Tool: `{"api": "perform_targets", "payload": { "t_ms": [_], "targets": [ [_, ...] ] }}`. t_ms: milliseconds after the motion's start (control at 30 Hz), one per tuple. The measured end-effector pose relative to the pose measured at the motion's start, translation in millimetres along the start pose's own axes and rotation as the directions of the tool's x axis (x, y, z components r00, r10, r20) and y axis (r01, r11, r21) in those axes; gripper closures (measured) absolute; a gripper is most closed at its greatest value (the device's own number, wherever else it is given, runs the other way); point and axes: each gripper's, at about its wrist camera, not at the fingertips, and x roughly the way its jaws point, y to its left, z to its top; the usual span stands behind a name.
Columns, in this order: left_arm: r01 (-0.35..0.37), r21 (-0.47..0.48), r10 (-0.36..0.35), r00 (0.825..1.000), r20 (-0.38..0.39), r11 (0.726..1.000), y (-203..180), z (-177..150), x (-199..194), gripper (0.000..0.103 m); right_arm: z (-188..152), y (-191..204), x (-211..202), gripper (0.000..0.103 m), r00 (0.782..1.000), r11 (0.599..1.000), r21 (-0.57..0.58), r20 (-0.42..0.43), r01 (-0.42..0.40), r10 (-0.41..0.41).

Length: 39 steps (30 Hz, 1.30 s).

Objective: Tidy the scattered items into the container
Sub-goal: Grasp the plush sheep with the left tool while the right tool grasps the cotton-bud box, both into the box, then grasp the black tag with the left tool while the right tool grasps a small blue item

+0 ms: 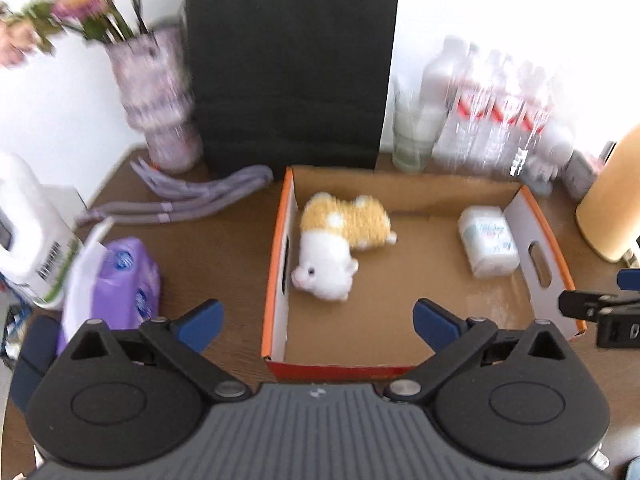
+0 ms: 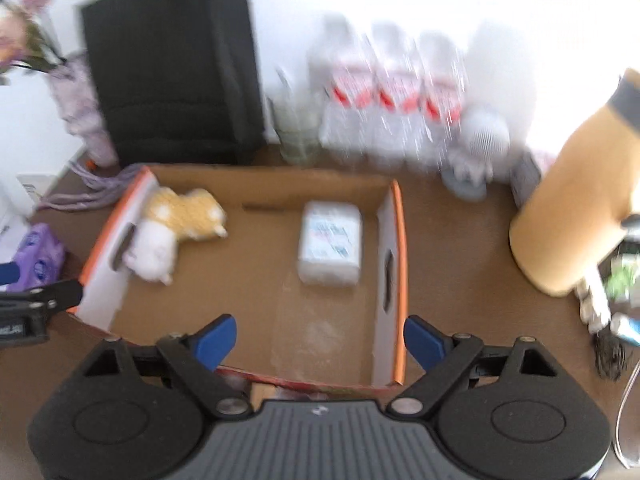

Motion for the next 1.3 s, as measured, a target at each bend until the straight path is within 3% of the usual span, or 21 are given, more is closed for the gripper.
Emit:
{"api": "perform_targets", "payload": {
  "t_ms": [67, 133, 167, 200, 267, 433, 700, 867, 933, 1033, 1133, 1233, 1300],
  "targets": [
    [0.022, 0.000, -0.021, 0.982, 0.187, 1.000, 1.3, -16.1, -23.5, 0.000, -13.5, 8.4, -17.4, 0.011, 0.993, 1.000, -0.009, 0.120, -0.008, 0.009],
    [0.036, 0.015, -0.039, 0.933, 0.359, 0.999, 2.6, -37.2, -39.4, 0.000, -30.9, 13.3, -32.5, 0.005, 0.961, 0.998, -0.054, 0.274, -0.017, 0.031],
    [0.030, 0.012, -0.032, 0.914, 0.405, 0.999, 2.4, -46.8, -43.4, 0.000, -39.5, 15.5, -36.8, 0.002, 0.940, 0.998, -0.069, 0.339, -0.006, 0.029],
    [0.030, 0.005, -0.029, 0.905, 0.424, 1.000, 2.6, -54.0, -45.0, 0.000, -48.3, 17.5, -39.6, 0.001, 0.918, 0.997, -0.075, 0.397, 0.021, 0.011],
    [0.056, 0.000, -0.050, 0.900, 0.432, 0.998, 3.9, -63.0, -46.0, 0.000, -59.0, 19.1, -40.2, 0.001, 0.897, 0.997, -0.072, 0.443, 0.043, -0.007],
    [0.047, 0.014, -0.049, 0.887, 0.459, 0.999, 1.6, -70.5, -50.6, 0.000, -74.0, 18.4, -45.9, 0.001, 0.871, 0.998, -0.051, 0.488, -0.034, 0.055],
    [0.041, 0.056, -0.063, 0.860, 0.506, 0.998, -5.2, -112.5, -80.1, 0.000, -114.2, 27.1, -63.8, 0.000, 0.845, 0.999, -0.037, 0.533, -0.026, 0.042],
    [0.002, 0.082, -0.042, 0.871, 0.489, 0.997, -9.0, -165.7, -93.5, 0.000, -168.8, 25.1, -83.7, 0.000, 0.818, 0.997, -0.042, 0.570, -0.067, 0.079],
    [0.012, 0.088, -0.052, 0.878, 0.475, 0.996, -8.1, -187.6, -101.5, 0.000, -193.5, 22.8, -87.1, 0.000, 0.818, 0.992, -0.053, 0.562, -0.117, 0.127],
    [0.019, 0.086, -0.058, 0.879, 0.474, 0.996, -2.4, -227.1, -118.8, 0.000, -236.4, 20.1, -95.1, 0.000, 0.792, 0.972, -0.091, 0.565, -0.217, 0.230],
    [-0.003, 0.051, -0.021, 0.893, 0.449, 0.999, 7.8, -272.6, -128.9, 0.000, -276.4, 19.9, -108.9, 0.000, 0.814, 0.974, -0.020, 0.546, -0.227, 0.201],
    [0.009, 0.054, -0.030, 0.917, 0.399, 0.998, 16.1, -307.5, -135.6, 0.000, -321.2, 17.6, -123.7, 0.000, 0.796, 0.959, 0.037, 0.567, -0.282, 0.212],
    [0.031, 0.074, -0.057, 0.921, 0.384, 0.997, 18.3, -318.6, -138.4, 0.000, -341.8, 22.9, -124.4, 0.000, 0.804, 0.957, 0.025, 0.548, -0.289, 0.229]
  ]
}}
